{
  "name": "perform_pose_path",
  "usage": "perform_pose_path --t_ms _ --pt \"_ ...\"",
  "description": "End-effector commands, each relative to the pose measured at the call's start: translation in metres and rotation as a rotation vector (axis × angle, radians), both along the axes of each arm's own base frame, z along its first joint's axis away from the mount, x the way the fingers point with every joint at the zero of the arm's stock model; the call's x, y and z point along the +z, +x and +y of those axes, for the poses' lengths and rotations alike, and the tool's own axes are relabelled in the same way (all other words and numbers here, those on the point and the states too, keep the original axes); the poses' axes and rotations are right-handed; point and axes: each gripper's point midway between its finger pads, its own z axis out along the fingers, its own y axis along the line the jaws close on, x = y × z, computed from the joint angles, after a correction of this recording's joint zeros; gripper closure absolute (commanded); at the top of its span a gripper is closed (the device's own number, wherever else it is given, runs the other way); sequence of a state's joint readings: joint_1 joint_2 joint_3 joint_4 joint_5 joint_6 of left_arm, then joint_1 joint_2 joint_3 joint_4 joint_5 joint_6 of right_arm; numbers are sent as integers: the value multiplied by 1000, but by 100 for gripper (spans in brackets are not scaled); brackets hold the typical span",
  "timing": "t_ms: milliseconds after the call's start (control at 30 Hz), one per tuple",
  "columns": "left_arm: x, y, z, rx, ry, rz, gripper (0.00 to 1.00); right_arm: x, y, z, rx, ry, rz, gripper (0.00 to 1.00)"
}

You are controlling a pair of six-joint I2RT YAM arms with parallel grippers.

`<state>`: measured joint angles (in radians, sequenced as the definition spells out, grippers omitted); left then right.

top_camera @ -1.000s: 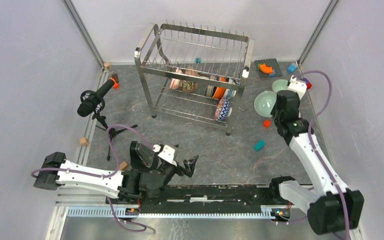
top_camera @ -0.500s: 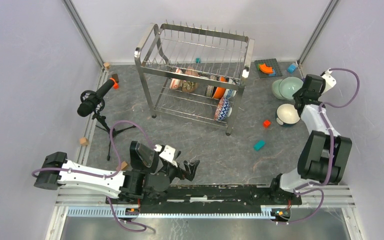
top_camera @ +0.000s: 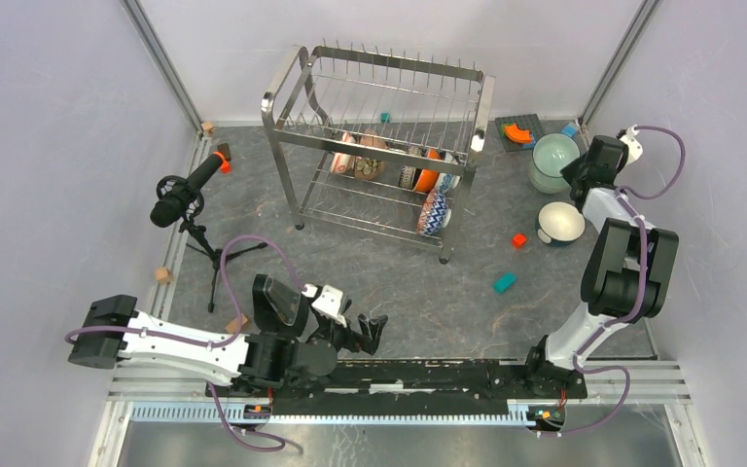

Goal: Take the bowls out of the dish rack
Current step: Place the bowl with the bowl.

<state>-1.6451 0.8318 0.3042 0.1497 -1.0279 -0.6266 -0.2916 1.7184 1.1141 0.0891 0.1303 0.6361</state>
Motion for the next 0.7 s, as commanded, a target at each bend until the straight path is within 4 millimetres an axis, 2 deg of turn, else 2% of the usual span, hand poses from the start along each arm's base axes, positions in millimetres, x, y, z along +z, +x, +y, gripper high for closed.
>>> perform_pose_path --t_ms 0,400,667 --pt "9 8 2 88 -64 6 3 39 31 -8 -6 10 -147 100" --pt "4 12 -9 123 33 -33 1 19 45 -16 -20 30 -92 100" --pt "1 11 -17 114 68 -38 0 1 41 -19 -20 21 -36 100"
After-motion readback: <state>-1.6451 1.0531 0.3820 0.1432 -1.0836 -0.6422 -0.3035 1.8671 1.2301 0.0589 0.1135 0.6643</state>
